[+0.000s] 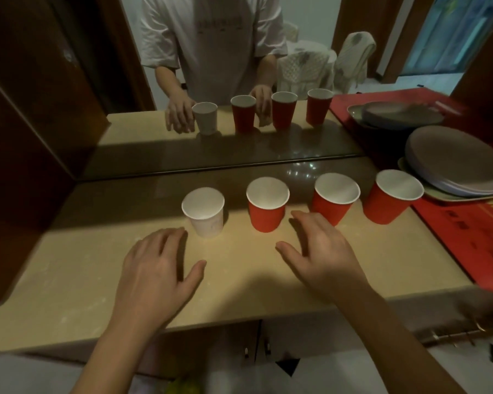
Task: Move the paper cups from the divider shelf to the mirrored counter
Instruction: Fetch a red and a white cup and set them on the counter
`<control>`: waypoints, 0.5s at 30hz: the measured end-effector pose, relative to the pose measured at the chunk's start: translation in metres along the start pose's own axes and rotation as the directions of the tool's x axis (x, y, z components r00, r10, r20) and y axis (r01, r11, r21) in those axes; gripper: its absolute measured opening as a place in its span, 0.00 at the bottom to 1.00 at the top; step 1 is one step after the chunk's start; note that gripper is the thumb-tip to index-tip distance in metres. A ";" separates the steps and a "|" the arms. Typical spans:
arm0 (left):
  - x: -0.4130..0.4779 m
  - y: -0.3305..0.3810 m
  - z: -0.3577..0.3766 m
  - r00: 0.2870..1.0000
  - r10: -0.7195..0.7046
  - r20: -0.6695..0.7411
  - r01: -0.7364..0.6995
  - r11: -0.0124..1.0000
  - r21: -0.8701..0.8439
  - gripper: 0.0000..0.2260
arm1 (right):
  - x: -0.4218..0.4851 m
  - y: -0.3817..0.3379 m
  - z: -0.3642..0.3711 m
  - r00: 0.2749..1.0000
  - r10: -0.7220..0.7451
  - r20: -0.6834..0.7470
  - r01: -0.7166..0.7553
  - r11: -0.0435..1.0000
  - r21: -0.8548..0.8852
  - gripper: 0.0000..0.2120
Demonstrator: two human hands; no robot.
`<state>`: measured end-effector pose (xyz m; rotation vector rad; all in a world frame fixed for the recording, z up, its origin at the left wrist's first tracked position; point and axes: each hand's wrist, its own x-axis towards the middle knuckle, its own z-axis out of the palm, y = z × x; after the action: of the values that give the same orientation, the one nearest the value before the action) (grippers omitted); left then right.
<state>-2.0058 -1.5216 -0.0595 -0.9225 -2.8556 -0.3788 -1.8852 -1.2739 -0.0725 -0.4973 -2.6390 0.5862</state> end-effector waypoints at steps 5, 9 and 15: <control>-0.024 0.006 -0.003 0.995 0.093 -0.031 -0.094 0.995 -0.030 0.24 | -0.031 -0.006 -0.007 0.998 -0.053 0.022 0.056 0.987 -0.150 0.22; -0.028 0.029 -0.004 0.975 0.217 -0.058 -0.220 0.973 -0.066 0.24 | -0.050 -0.008 -0.014 0.999 -0.045 0.029 0.050 0.981 -0.187 0.24; -0.013 0.083 0.003 0.926 0.376 0.011 -0.375 0.925 -0.062 0.26 | -0.085 0.011 -0.042 0.996 0.088 -0.019 -0.090 0.955 -0.281 0.25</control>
<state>-1.9466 -1.4632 -0.0486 -1.4584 -2.6106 -0.4105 -1.7905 -1.2866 -0.0674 -0.7036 -2.7184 0.2315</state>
